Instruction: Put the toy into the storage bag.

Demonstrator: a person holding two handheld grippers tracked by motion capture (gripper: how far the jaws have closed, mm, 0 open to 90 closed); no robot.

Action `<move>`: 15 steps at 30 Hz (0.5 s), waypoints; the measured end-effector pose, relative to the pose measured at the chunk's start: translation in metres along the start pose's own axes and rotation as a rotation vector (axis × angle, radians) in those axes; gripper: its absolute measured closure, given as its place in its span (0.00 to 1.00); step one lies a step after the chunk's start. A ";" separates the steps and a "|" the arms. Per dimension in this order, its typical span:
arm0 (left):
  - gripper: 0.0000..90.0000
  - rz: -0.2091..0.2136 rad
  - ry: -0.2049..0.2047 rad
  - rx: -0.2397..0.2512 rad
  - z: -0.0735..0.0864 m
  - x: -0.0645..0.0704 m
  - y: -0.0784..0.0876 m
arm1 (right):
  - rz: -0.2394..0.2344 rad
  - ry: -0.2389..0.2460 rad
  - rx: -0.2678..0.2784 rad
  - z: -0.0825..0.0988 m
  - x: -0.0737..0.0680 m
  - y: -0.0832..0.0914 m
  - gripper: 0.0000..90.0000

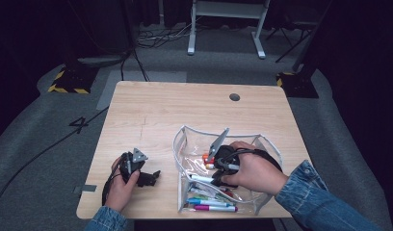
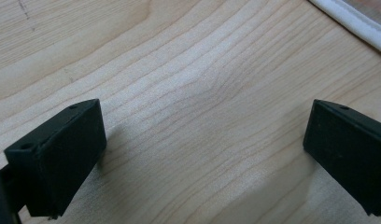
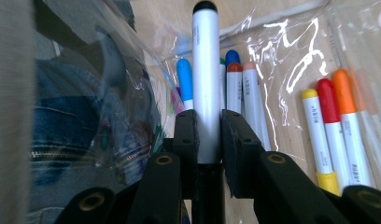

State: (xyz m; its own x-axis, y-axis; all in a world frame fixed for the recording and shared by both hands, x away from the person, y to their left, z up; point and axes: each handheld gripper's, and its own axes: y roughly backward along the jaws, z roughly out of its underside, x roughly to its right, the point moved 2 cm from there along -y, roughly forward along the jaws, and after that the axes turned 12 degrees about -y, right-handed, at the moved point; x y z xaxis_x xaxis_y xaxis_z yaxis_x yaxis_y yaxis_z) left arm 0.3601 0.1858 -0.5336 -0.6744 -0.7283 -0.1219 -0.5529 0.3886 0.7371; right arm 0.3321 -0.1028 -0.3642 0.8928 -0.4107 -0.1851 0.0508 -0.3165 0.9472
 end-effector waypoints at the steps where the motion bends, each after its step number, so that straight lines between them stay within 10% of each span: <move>1: 0.00 0.000 -0.001 0.000 0.000 0.000 0.000 | 0.003 0.002 -0.014 0.000 0.000 -0.004 0.86; 15: 0.00 0.000 -0.001 0.000 0.000 0.000 0.000 | -0.009 -0.008 -0.145 0.000 0.009 -0.043 0.85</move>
State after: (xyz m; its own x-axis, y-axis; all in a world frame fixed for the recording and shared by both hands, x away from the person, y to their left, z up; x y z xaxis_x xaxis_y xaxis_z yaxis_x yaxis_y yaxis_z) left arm 0.3601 0.1858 -0.5335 -0.6747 -0.7279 -0.1222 -0.5528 0.3886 0.7372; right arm 0.3381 -0.0926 -0.4069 0.8884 -0.4152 -0.1957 0.1240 -0.1933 0.9733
